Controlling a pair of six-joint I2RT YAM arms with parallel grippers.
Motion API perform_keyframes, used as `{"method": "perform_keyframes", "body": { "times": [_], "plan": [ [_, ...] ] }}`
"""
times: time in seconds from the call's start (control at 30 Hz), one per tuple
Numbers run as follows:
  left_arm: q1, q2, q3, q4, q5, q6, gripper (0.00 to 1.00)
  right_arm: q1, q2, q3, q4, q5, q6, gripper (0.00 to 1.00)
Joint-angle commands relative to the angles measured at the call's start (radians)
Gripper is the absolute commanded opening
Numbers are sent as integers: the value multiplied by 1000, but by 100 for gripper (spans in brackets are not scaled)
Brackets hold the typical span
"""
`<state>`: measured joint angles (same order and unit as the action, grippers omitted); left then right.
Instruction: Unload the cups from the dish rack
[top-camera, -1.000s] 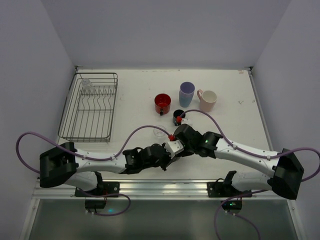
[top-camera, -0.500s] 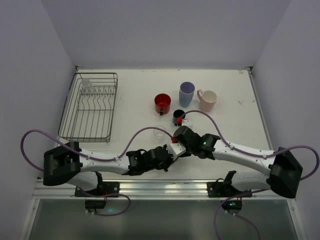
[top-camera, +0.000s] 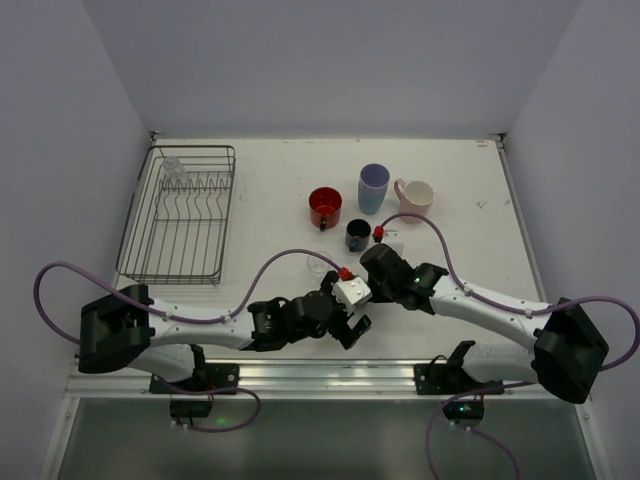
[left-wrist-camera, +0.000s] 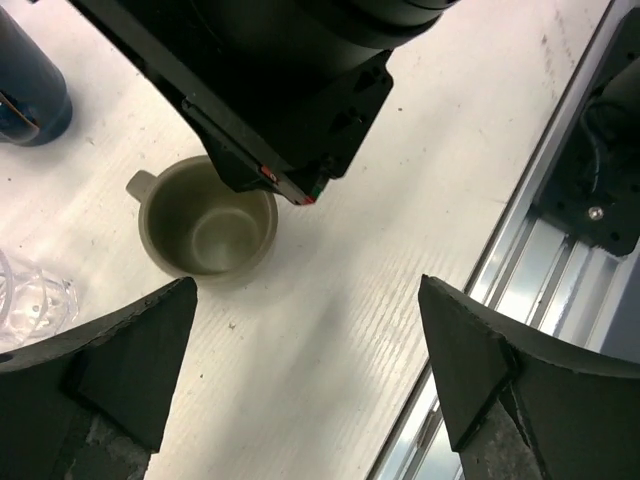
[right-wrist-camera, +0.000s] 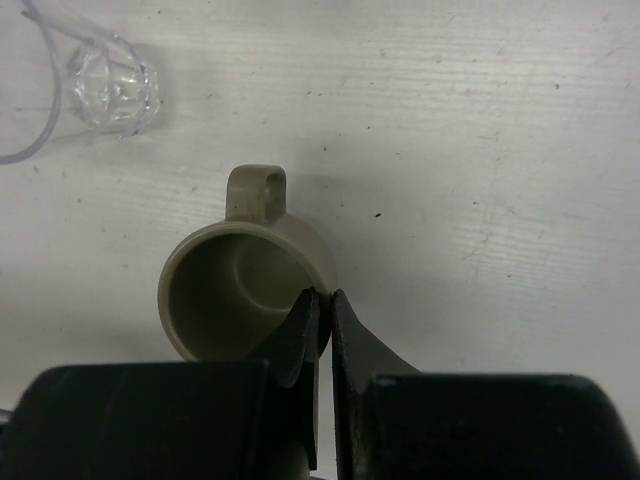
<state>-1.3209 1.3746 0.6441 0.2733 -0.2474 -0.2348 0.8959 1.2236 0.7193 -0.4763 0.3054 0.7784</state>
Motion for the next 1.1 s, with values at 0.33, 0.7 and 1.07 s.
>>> {"method": "perform_keyframes", "body": {
  "times": [0.33,0.7,1.07],
  "plan": [
    [-5,-308,-89,78,-191,-60,100,-279,27,19,174,3,-145,0],
    [95,-587,-107,-201,-400,-173,100,-460,143,78,219,-6,-209,0],
    [468,-596,32,-402,-359,-256,100,-500,223,132,217,-17,-220,5]
  ]
}}
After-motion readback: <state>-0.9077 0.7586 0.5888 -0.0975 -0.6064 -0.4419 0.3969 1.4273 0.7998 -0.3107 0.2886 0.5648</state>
